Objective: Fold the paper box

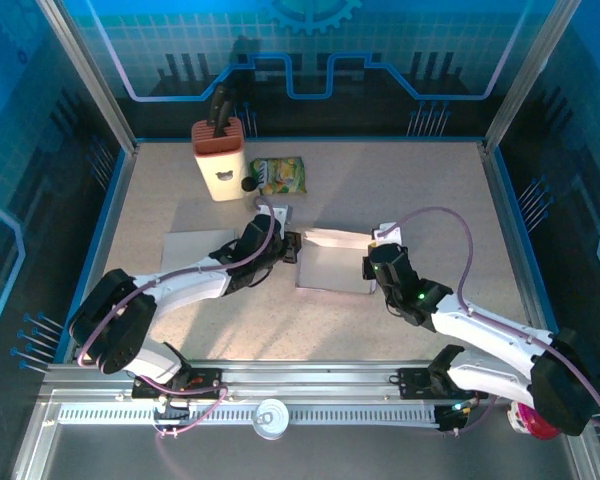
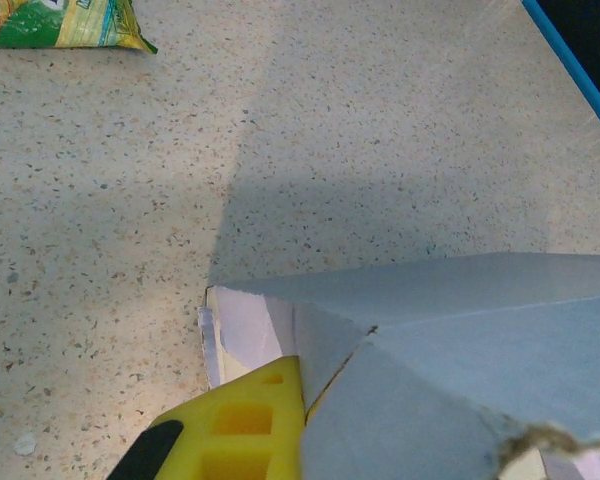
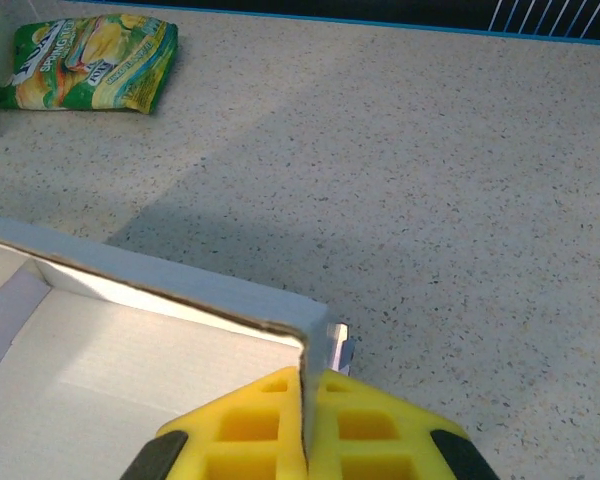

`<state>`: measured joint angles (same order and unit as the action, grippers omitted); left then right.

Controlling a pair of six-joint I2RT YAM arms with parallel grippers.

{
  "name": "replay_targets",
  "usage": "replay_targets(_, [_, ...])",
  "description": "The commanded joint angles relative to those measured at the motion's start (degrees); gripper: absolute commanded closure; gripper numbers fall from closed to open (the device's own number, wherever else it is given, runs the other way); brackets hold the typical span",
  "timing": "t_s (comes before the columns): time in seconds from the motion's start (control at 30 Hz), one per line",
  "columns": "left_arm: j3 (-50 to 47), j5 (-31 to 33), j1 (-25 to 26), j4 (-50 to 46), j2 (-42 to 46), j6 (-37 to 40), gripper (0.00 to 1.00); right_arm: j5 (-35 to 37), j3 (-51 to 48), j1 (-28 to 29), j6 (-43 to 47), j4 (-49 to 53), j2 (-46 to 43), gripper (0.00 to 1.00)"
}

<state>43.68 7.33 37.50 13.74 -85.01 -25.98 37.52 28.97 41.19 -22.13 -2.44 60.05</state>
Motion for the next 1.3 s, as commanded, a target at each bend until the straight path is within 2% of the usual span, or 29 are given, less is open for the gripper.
replay_targets(0.0, [-0.56,-3.43,0.65,2.54,-1.57,-1.89,1.00,-2.25,0.64,0.10,-1.27,-0.78,0.51,1.00])
replay_targets(0.13, [-5.96,-3.40,1.30,10.07,-2.23,-1.31,1.00,-3.35,-2.09,0.21,-2.51,-1.73,-0.14,1.00])
replay_targets(0.27, [-10.53,0.10,3.76,16.60,-2.41,2.80,1.00,-5.28,-2.84,0.73,-4.85,2.04,-2.79,0.98])
replay_targets(0.43, [-13.38,6.64,6.47,18.97,-2.81,5.39,1.00,-9.31,1.35,0.80,-12.58,14.72,-4.04,0.72])
replay_targets(0.57, [-14.36,11.50,8.13,19.66,-3.65,5.84,1.00,-15.36,3.13,0.83,-17.79,21.60,-5.83,0.50])
replay_targets(0.8, [-16.15,16.57,10.01,22.24,-5.48,4.75,1.00,-25.76,3.71,0.80,-22.31,29.34,-10.38,0.22])
replay_targets(1.0, [-16.77,19.01,10.85,23.74,-6.48,3.70,1.00,-34.71,4.82,0.58,-25.81,34.37,-14.60,0.13])
replay_targets(1.27, [-17.31,20.58,11.48,24.97,-7.27,3.11,1.00,-42.15,8.17,0.22,-30.95,37.80,-19.43,0.10])
